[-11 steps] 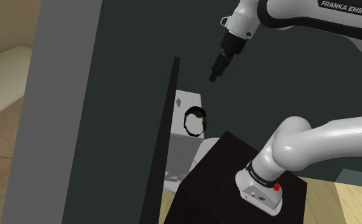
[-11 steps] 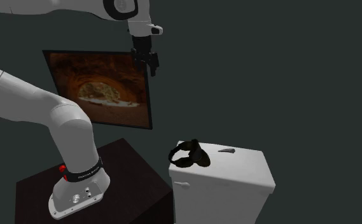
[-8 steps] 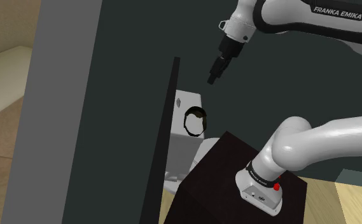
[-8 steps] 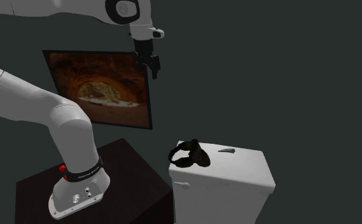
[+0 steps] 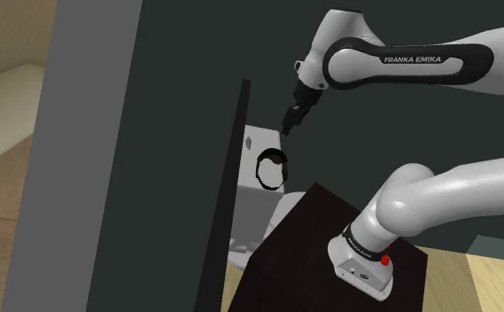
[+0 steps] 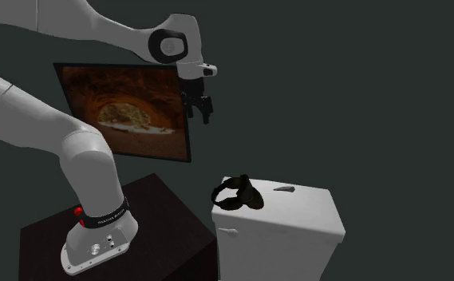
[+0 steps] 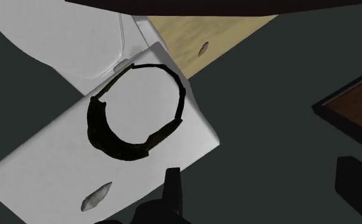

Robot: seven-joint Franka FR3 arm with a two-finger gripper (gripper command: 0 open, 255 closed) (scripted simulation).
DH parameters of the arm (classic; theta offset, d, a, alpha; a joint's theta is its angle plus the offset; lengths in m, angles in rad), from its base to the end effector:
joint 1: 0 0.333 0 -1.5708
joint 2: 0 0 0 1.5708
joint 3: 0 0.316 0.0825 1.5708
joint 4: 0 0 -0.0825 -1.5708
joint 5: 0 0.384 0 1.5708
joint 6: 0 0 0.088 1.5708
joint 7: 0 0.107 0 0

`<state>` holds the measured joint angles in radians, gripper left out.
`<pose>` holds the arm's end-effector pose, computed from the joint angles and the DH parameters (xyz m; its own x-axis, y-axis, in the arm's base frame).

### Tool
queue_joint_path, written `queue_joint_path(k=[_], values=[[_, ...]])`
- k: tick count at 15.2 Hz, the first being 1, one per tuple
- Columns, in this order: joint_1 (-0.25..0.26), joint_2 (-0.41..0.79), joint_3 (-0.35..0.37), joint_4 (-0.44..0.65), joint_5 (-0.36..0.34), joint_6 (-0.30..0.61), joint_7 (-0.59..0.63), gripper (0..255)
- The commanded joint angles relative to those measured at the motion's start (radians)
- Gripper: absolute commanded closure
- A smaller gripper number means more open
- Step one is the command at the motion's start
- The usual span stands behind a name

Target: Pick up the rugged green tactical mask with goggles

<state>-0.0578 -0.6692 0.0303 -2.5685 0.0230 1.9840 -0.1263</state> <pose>0.3555 -0.0078 0.4869 0.9929 0.0846 0.0841 0.0843 -0.9964 0.0077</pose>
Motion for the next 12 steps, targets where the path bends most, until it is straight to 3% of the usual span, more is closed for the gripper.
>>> queue_joint_path(k=[1, 12], values=[[-0.020, 0.039, 0.001, -0.038, -0.025, 0.076, 0.007, 0], [-0.173, 0.322, 0.004, -0.144, -0.221, 0.459, 0.097, 0]])
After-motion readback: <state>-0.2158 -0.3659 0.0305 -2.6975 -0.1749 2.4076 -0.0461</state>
